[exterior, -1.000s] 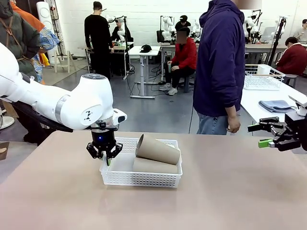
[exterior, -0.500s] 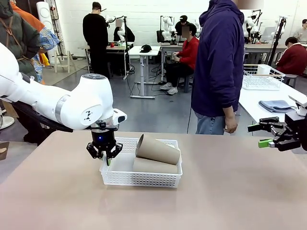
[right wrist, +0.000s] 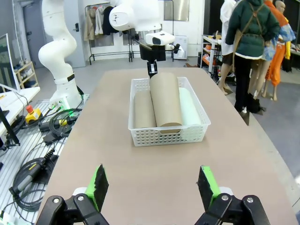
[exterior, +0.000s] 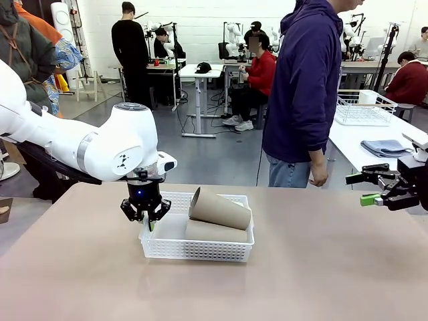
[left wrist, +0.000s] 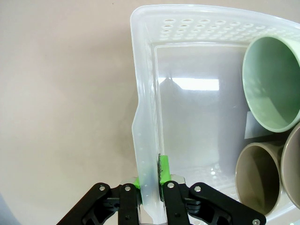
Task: Clean and organize the cups into the basket.
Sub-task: Move the Organizing basket back to the left side of the table.
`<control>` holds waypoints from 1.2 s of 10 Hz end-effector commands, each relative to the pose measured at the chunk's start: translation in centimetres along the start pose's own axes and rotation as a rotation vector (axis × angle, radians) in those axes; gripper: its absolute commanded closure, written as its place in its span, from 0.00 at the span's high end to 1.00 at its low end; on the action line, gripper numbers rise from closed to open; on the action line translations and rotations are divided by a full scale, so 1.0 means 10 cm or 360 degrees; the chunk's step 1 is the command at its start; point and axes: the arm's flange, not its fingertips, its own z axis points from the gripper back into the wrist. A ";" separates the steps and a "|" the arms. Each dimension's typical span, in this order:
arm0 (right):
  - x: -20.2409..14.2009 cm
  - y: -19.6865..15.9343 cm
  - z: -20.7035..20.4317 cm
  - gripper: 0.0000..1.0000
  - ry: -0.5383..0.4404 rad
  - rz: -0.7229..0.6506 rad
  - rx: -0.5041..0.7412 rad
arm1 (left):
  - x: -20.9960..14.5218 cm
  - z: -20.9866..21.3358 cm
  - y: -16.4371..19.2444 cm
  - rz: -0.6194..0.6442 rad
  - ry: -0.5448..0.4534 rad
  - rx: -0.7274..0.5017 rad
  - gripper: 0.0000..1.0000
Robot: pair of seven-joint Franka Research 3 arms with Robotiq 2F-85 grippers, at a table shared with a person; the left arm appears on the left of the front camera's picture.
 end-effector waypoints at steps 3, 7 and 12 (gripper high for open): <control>0.09 0.27 0.49 1.00 -0.0191 -0.0572 -0.0005 | 0.01 0.09 0.17 -0.0019 -0.0020 0.0098 0.06; 0.08 0.57 1.28 1.00 -0.0155 -0.1177 -0.0106 | -0.02 0.30 0.50 0.0001 -0.0077 0.0253 0.06; -0.14 0.82 2.29 1.00 -0.0234 -0.1713 -0.0141 | -0.18 0.58 0.94 0.0116 -0.0181 0.0259 0.06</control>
